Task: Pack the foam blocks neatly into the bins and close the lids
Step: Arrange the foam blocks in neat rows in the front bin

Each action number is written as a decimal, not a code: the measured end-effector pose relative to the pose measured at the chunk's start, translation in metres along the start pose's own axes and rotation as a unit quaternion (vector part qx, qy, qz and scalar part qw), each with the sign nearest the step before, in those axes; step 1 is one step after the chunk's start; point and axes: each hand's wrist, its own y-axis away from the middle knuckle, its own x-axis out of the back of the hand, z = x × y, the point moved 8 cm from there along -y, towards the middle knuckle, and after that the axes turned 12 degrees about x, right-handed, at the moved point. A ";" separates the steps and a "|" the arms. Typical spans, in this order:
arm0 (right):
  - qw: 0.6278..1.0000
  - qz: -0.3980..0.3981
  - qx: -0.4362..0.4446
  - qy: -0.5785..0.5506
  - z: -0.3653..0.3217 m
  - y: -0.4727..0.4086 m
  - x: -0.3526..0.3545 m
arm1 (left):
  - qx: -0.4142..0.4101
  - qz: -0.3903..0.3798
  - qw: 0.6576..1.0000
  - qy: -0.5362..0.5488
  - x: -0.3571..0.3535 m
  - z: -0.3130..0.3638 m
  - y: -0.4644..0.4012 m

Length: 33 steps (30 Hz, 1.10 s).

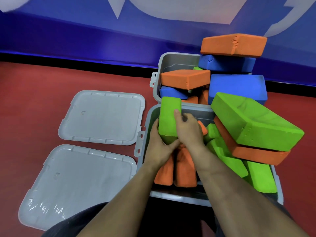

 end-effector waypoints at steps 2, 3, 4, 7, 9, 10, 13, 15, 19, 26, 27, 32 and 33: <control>0.997 0.030 -0.060 -0.033 0.029 -0.007 0.004 | 0.026 0.030 0.999 -0.014 0.008 -0.007 -0.005; 0.995 0.045 -0.088 -0.032 0.043 -0.010 0.007 | 0.035 0.045 0.998 -0.037 0.012 -0.010 -0.007; 0.992 0.046 -0.117 -0.024 0.058 -0.010 0.008 | 0.036 0.059 0.995 -0.071 0.015 -0.013 -0.010; 0.984 0.002 -0.176 0.010 0.091 -0.008 0.002 | 0.033 0.026 0.989 -0.145 0.011 -0.020 -0.022; 0.980 -0.015 -0.201 0.000 0.107 -0.010 -0.010 | 0.061 0.002 0.991 -0.117 0.006 -0.021 -0.025; 0.976 -0.019 -0.218 -0.016 0.114 -0.011 -0.016 | 0.073 0.005 0.993 -0.092 0.005 -0.019 -0.026; 0.960 -0.024 -0.266 -0.081 0.134 -0.017 -0.034 | 0.094 0.040 0.993 -0.054 0.007 -0.009 -0.028; 0.949 -0.025 -0.291 -0.114 0.130 -0.016 -0.037 | 0.102 0.043 0.991 -0.079 0.006 -0.007 -0.037; 0.935 -0.023 -0.330 -0.128 0.133 -0.024 -0.046 | 0.135 0.015 0.958 -0.254 0.000 -0.011 -0.057; 0.930 0.034 -0.354 -0.094 0.153 -0.028 -0.059 | 0.190 -0.069 0.898 -0.391 -0.007 -0.025 -0.090; 0.932 0.036 -0.349 -0.090 0.153 -0.028 -0.058 | 0.197 -0.074 0.899 -0.384 -0.007 -0.028 -0.095; 0.932 0.057 -0.344 -0.102 0.157 -0.035 -0.049 | 0.244 -0.093 0.903 -0.341 -0.009 -0.042 -0.105; 0.931 0.065 -0.342 -0.106 0.160 -0.038 -0.048 | 0.248 -0.089 0.903 -0.340 -0.010 -0.043 -0.104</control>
